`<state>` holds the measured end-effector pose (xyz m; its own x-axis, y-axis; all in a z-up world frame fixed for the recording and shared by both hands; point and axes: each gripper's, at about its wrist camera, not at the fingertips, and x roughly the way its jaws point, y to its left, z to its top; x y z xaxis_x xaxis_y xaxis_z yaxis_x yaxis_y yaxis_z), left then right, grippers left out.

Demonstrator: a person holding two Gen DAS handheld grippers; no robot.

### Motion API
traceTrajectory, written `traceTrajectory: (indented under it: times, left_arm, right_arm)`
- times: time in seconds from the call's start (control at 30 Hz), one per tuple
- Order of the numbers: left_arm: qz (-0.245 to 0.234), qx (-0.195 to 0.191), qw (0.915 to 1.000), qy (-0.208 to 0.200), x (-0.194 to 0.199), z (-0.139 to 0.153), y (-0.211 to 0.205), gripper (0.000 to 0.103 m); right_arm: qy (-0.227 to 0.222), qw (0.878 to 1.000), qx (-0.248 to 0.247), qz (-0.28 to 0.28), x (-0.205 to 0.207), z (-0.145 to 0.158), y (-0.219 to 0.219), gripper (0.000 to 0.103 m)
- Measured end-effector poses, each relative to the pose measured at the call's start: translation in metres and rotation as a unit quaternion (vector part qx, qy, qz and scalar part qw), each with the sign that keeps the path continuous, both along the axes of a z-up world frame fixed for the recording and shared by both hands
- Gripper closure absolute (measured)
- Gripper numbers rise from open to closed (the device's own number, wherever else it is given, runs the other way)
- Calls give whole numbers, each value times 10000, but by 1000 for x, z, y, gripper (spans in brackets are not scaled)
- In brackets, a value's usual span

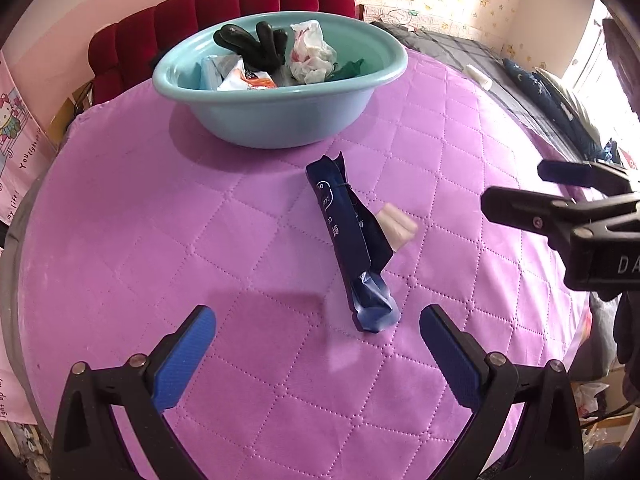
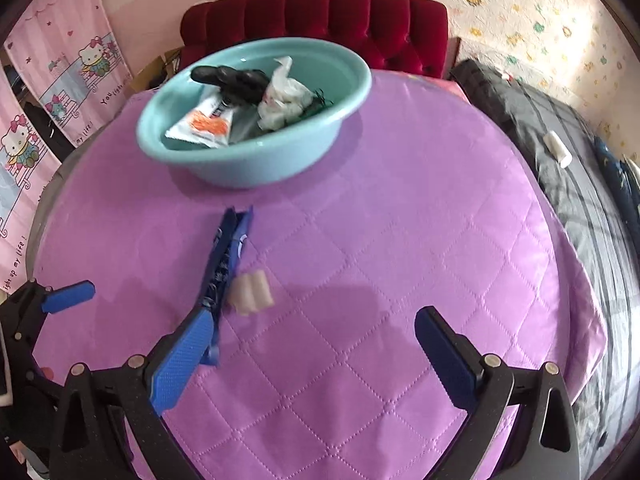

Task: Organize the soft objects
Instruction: 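Move both open grippers back over the navy packet and beige foam piece, then grasp the navy printed packet with the left gripper while the right grasps the beige foam piece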

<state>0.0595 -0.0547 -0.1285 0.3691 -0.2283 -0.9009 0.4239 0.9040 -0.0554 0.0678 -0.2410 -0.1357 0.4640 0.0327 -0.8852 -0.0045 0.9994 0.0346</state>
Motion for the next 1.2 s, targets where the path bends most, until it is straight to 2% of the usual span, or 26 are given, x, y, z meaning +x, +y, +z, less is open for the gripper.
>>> traceTrajectory:
  times: [0.13, 0.37, 0.7, 0.83, 1.0, 1.07, 1.2]
  left_arm:
    - [23, -13, 10000, 17, 5, -4, -3, 0]
    - [-130, 70, 9998, 162, 20, -26, -22, 0]
    - [-219, 312, 9987, 337, 39, -53, -40, 1]
    - [-243, 381, 9983, 376, 44, -57, -44, 17]
    - [-294, 324, 9984, 354, 52, -56, -47, 23]
    - [-298, 315, 9985, 323, 56, -55, -49, 34]
    - [-271, 347, 9987, 256, 63, -55, -51, 43]
  right_arm:
    - [27, 9998, 80, -156, -1, -3, -9, 0]
    - [119, 9995, 119, -270, -2, -10, -18, 0]
    - [296, 9988, 192, -342, 0, -26, -32, 0]
    - [317, 9985, 237, -375, 5, -29, -37, 0]
    - [349, 9985, 254, -344, 10, -31, -36, 0]
    - [368, 9985, 250, -318, 11, -32, -34, 0]
    - [383, 9986, 250, -263, 13, -33, -30, 0]
